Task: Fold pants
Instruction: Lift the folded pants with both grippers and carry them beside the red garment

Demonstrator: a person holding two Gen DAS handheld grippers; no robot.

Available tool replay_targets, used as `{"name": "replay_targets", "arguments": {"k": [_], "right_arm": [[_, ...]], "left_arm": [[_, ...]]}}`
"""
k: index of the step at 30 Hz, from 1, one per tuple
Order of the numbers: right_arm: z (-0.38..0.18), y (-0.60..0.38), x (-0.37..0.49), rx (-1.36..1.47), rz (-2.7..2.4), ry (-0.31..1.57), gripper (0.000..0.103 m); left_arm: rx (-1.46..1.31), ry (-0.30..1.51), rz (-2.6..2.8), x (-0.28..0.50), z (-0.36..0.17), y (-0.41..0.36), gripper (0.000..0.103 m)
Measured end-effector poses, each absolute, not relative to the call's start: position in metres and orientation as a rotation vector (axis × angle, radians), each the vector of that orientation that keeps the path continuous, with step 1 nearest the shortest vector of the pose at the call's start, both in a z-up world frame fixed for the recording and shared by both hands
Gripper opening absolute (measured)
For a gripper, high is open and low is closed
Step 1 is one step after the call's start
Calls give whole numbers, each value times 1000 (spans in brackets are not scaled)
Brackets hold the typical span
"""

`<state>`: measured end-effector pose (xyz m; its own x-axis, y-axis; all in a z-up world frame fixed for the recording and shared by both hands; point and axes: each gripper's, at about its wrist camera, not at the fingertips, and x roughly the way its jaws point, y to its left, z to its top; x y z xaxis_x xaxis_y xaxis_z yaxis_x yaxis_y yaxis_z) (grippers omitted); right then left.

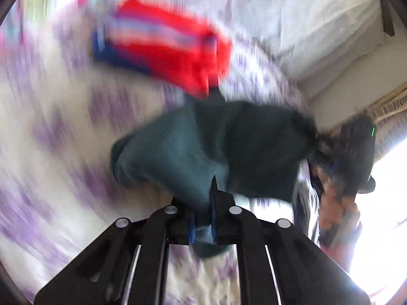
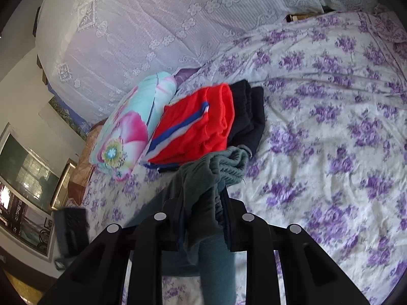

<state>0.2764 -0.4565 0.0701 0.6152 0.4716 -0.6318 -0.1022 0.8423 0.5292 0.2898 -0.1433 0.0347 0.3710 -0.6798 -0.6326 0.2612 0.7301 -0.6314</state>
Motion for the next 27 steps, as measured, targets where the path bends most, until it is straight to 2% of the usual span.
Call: {"name": "replay_targets", "arguments": {"k": [6,8,11,14,15,16,19,20,21,23,25,27], "right_arm": [[123,-460,330,580,391,689,23],[131,-457,354,597,392,660,23],[102,-451,398,612,345,721,23],[32,-446,438,591,238,886,24],[12,-450,443,622,214,897,29],[5,-454,443,661,220,874,33],[15,-462,433,659,238,827,35],[24,-464,428,621,222,805,35],[37,-467,421,582,205,768,36],[60,-474,405,521,138,677,36],[70,-468,397,471,149,648,36],[61,-450,407,387,142,725,36]], "left_arm": [[-408,836,-630,399,162,-108,7],[-361,843,-617,425,174,-106,7],[-364,970,-578,462,136,-101,8],[-339,1189,-466,495,38,-101,11],[-362,1216,-454,493,18,-98,16],[-406,1203,-468,489,5,-91,17],[-378,1115,-483,474,18,-86,23],[-342,1088,-459,467,25,-85,29],[-286,1038,-421,460,35,-86,41],[-220,943,-365,446,54,-85,53],[-216,926,-397,445,60,-90,54],[-160,965,-410,454,54,-108,54]]}}
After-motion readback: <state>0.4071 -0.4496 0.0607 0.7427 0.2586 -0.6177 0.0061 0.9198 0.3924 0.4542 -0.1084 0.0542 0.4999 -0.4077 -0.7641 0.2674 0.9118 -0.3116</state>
